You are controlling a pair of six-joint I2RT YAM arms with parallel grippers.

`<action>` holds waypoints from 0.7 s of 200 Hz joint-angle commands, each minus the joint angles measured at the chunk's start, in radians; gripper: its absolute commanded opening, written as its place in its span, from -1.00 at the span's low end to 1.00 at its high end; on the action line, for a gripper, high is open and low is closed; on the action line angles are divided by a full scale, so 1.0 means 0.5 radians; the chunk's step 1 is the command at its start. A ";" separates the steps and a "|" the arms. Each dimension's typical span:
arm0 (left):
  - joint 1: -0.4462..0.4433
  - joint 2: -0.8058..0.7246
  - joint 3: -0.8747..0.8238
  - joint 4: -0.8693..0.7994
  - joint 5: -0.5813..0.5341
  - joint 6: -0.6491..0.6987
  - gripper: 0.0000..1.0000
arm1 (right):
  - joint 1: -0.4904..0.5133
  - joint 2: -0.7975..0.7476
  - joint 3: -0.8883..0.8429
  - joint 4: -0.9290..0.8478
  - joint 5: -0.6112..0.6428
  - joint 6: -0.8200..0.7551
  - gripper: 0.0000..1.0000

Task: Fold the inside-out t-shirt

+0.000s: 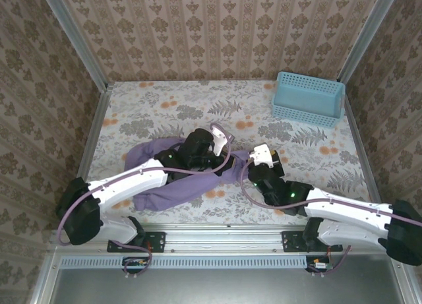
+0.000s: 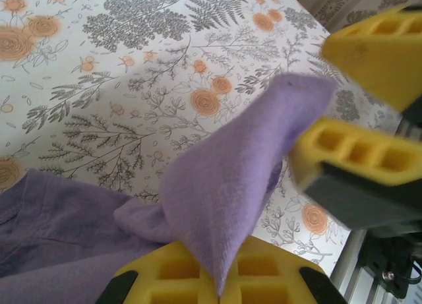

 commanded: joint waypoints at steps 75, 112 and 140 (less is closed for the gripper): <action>0.030 0.063 0.102 -0.057 0.018 -0.045 -1.00 | -0.014 -0.171 -0.100 -0.024 -0.347 0.024 -0.49; 0.046 0.074 0.126 -0.087 0.005 -0.055 -1.00 | 0.035 -0.290 -0.231 0.034 -0.606 0.077 -0.12; 0.052 0.075 0.142 -0.100 0.014 -0.055 -1.00 | 0.101 -0.321 -0.318 0.096 -0.620 0.103 0.08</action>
